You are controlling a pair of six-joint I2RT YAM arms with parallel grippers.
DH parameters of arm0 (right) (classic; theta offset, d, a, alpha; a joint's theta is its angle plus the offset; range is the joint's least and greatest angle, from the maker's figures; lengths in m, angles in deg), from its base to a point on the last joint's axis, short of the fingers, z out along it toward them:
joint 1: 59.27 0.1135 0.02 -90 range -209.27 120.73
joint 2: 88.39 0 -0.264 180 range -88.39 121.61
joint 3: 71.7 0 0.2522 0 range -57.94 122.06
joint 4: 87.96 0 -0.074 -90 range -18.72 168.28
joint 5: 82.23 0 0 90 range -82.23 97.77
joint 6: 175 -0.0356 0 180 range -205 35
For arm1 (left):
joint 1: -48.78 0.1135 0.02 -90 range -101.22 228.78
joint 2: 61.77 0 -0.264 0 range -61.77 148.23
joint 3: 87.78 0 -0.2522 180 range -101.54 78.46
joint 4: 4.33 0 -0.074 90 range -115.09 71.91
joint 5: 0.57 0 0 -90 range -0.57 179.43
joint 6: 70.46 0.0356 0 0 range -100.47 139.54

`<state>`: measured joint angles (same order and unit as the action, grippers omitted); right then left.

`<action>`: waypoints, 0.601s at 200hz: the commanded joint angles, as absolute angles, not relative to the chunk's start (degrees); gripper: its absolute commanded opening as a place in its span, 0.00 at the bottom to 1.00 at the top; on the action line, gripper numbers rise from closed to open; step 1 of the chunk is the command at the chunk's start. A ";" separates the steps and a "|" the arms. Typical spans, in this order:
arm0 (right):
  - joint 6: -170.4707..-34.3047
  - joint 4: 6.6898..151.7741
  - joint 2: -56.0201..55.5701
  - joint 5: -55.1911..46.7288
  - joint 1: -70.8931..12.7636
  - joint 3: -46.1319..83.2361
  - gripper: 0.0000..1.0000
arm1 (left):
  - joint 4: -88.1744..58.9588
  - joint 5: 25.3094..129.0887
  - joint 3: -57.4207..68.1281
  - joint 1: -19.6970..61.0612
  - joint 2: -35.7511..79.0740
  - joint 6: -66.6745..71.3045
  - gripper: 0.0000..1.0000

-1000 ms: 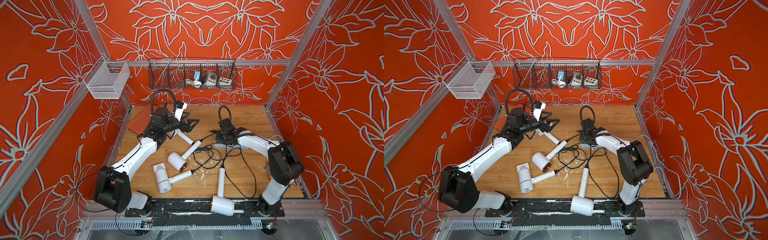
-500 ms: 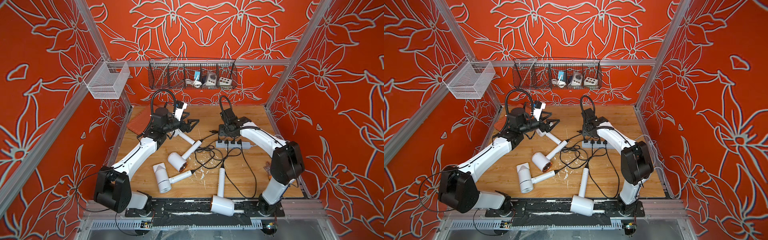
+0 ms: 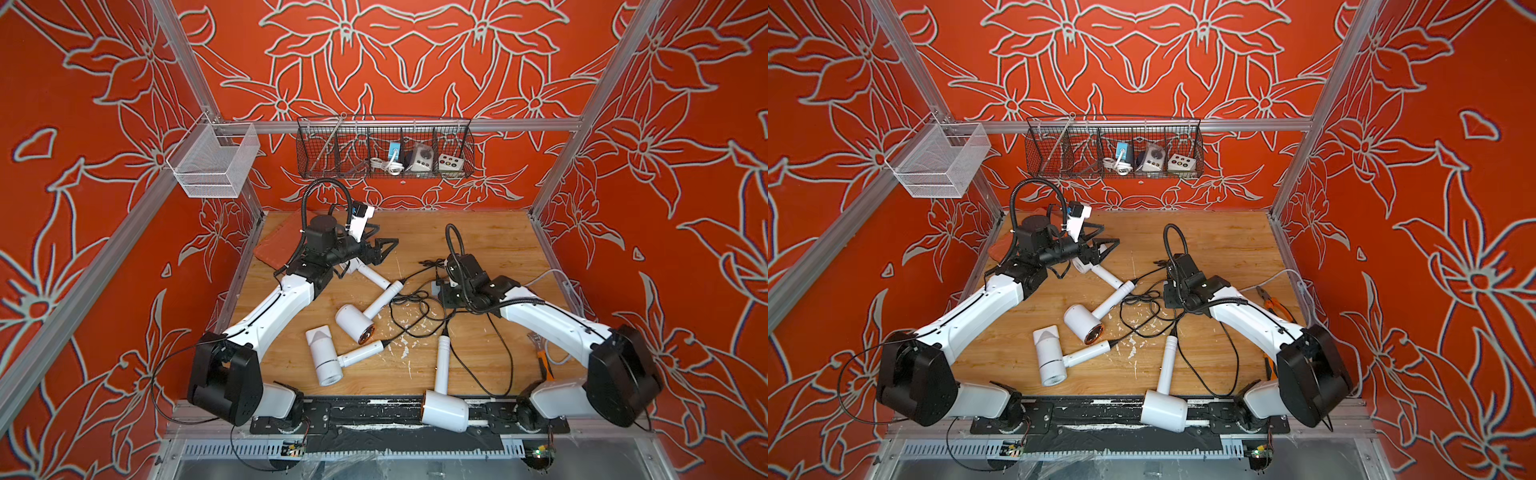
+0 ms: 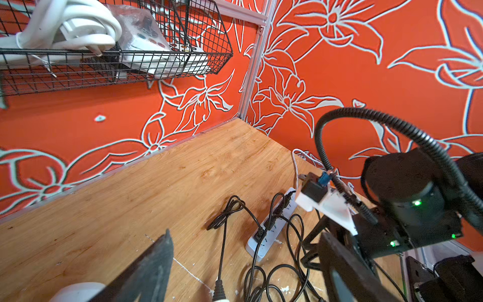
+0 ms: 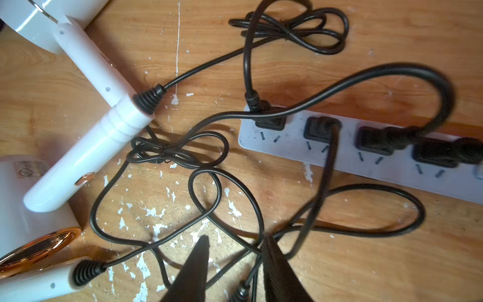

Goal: Charge the blow dryers
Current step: Adjust the plug at the socket.

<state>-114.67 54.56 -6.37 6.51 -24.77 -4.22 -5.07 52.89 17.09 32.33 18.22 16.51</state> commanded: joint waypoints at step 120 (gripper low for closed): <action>-113.84 67.19 6.87 25.10 -22.88 -0.22 0.40 | -3.50 51.94 17.55 32.96 17.22 16.33 0.86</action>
